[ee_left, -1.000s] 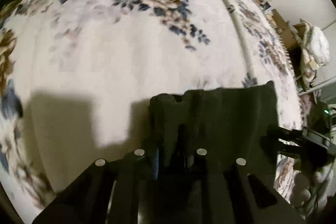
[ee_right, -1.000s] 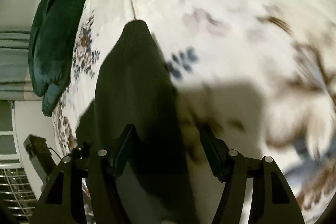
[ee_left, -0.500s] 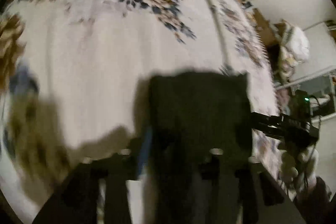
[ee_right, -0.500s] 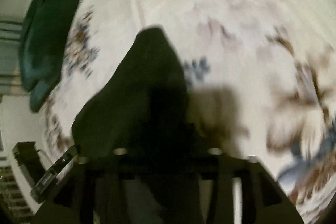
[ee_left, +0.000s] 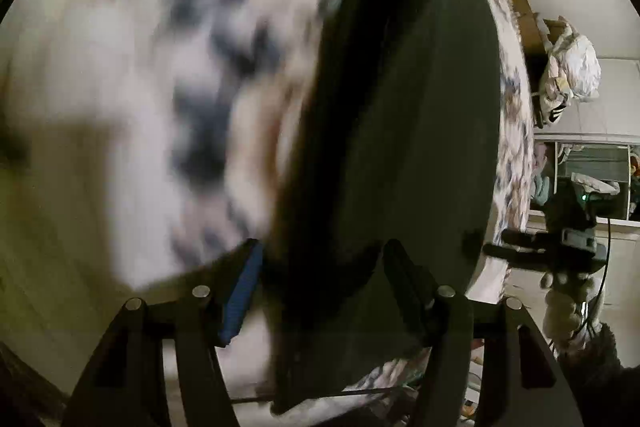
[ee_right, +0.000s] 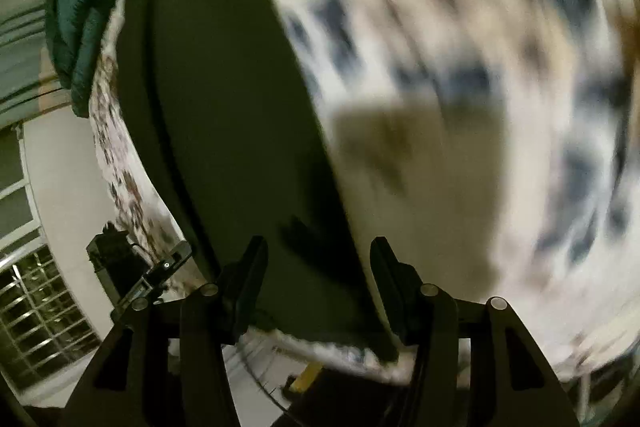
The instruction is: Fold small clothes
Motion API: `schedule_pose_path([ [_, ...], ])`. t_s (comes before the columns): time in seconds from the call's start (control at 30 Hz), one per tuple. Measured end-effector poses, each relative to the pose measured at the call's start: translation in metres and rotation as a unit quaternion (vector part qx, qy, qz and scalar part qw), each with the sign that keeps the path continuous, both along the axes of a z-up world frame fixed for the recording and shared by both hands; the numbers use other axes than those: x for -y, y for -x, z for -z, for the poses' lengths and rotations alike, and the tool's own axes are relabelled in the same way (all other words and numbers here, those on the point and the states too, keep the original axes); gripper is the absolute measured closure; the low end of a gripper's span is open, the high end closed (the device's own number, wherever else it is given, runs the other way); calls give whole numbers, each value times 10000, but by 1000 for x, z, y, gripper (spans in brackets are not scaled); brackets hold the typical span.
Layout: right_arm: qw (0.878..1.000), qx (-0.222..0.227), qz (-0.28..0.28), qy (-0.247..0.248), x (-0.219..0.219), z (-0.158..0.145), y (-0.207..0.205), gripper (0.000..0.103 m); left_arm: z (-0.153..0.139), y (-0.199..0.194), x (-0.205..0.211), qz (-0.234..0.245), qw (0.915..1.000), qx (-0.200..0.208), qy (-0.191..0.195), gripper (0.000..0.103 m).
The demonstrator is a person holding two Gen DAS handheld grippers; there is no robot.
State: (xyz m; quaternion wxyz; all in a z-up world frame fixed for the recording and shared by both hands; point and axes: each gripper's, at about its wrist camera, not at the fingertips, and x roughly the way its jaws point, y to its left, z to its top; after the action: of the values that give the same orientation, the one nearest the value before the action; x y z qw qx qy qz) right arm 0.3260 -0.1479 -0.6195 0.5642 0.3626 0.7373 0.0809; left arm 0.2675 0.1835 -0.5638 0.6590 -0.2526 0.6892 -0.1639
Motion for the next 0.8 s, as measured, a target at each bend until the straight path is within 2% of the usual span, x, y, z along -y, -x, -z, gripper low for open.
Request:
schedule_pose_path([
  [0.07, 9998, -194, -55, -40, -9, 16, 35, 48, 5, 17, 7, -20, 10000, 2, 31, 39],
  [0.2, 9990, -371, -138, -208, -29, 41, 77, 47, 2, 28, 20, -15, 9998, 141, -122, 38],
  [0.27, 9988, -342, -159, -303, -41, 50, 89, 47, -8, 29, 22, -150, 9993, 328, 75, 43],
  [0.3, 9989, -320, -170, -298, -46, 52, 92, 47, -13, 33, 22, -200, 9987, 444, 177, 55],
  [0.33, 9992, -269, -154, -245, -54, 52, 89, 47, -19, 35, 24, -240, 9982, 515, 207, 97],
  [0.37, 9995, -182, -181, -204, -59, 52, 91, 49, -23, 40, 23, -276, 9981, 535, 126, 96],
  [0.43, 9996, -49, -273, -103, -66, 47, 94, 64, -30, 45, 14, -439, 9971, 612, 65, 96],
  [0.6, 9988, -141, -472, -16, -82, 53, 97, 64, -16, 57, -6, -527, 9975, 415, -240, 91],
  [0.63, 9987, -161, -482, -7, -86, 55, 97, 67, -14, 59, -6, -505, 9976, 370, -280, 88],
  [0.67, 9987, -137, -478, 55, -88, 56, 100, 71, -12, 63, -4, -465, 9977, 332, -359, 78],
  [0.7, 9988, -111, -474, 99, -89, 55, 102, 75, -11, 62, -3, -455, 9977, 302, -392, 72],
  [0.77, 9991, -56, -391, 139, -100, 53, 105, 76, -9, 71, -7, -513, 9982, 278, -161, 41],
  [0.8, 9993, 18, -355, 117, -102, 50, 106, 75, -7, 72, -7, -561, 9980, 303, -47, 38],
])
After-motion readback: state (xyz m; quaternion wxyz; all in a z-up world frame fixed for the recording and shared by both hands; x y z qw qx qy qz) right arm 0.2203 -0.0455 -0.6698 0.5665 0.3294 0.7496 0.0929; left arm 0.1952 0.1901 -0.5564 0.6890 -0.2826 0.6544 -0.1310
